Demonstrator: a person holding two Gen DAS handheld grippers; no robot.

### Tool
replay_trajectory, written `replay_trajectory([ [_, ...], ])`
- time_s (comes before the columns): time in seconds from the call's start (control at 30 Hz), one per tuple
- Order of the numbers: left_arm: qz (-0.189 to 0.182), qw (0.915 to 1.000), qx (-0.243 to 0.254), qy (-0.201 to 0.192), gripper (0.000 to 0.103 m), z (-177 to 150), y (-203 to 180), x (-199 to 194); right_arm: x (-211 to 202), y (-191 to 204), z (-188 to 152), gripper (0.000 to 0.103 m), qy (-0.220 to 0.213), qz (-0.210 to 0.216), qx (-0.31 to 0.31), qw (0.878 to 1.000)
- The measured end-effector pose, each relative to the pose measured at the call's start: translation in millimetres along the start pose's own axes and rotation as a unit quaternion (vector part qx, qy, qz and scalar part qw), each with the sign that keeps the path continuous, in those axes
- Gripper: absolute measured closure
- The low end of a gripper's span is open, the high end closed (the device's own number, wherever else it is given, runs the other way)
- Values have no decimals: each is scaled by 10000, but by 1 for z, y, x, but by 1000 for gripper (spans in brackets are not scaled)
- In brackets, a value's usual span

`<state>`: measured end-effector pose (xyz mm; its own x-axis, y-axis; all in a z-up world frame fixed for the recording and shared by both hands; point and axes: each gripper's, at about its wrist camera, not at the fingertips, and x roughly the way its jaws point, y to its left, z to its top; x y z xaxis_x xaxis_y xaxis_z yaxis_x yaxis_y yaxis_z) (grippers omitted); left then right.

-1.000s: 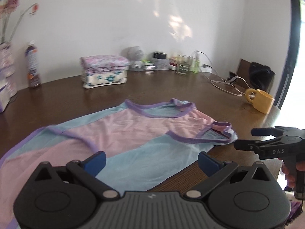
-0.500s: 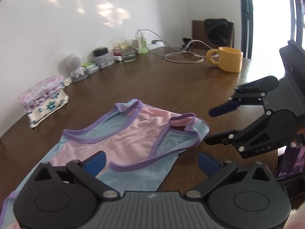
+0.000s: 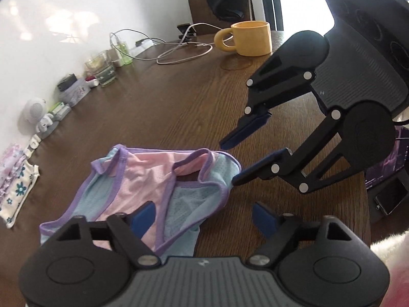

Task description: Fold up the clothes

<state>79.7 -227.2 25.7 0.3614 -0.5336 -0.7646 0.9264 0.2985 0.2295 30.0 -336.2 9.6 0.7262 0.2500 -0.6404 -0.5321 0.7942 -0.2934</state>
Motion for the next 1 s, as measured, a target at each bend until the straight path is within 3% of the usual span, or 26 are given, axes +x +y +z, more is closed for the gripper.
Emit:
replay_trajectory([
  [0.1, -233, 9997, -25, -49, 40, 3, 5, 2, 0, -1, 0, 71, 25, 64, -131, 9999],
  [0.2, -428, 9990, -32, -95, 47, 6, 9, 4, 2, -3, -1, 71, 96, 79, -242, 9996],
  [0.33, -738, 9971, -163, -84, 77, 8, 16, 6, 2, -3, -2, 71, 165, 77, -390, 9991],
  [0.4, -910, 9953, -317, -89, 86, 9, 20, 7, 3, -1, -2, 71, 188, 78, -489, 9986],
  [0.47, -1031, 9934, -491, -122, 86, 9, 25, 6, 4, 1, -3, 71, 203, 98, -553, 9982],
  [0.53, -1132, 9912, -666, -167, 98, 10, 31, 6, 5, 3, -2, 71, 186, 121, -600, 9980],
  [0.87, -993, 9907, -795, -493, 102, 14, 42, -5, 16, -1, 12, 71, 152, 174, -480, 9986],
  [0.9, -987, 9905, -805, -518, 102, 15, 42, -5, 17, -3, 14, 73, 155, 200, -412, 9988],
  [0.97, -939, 9908, -790, -564, 102, 15, 43, -6, 18, -7, 17, 91, 153, 271, -225, 9993],
  [1.0, -919, 9908, -801, -590, 102, 15, 44, -6, 18, -11, 18, 93, 144, 328, -82, 9993],
])
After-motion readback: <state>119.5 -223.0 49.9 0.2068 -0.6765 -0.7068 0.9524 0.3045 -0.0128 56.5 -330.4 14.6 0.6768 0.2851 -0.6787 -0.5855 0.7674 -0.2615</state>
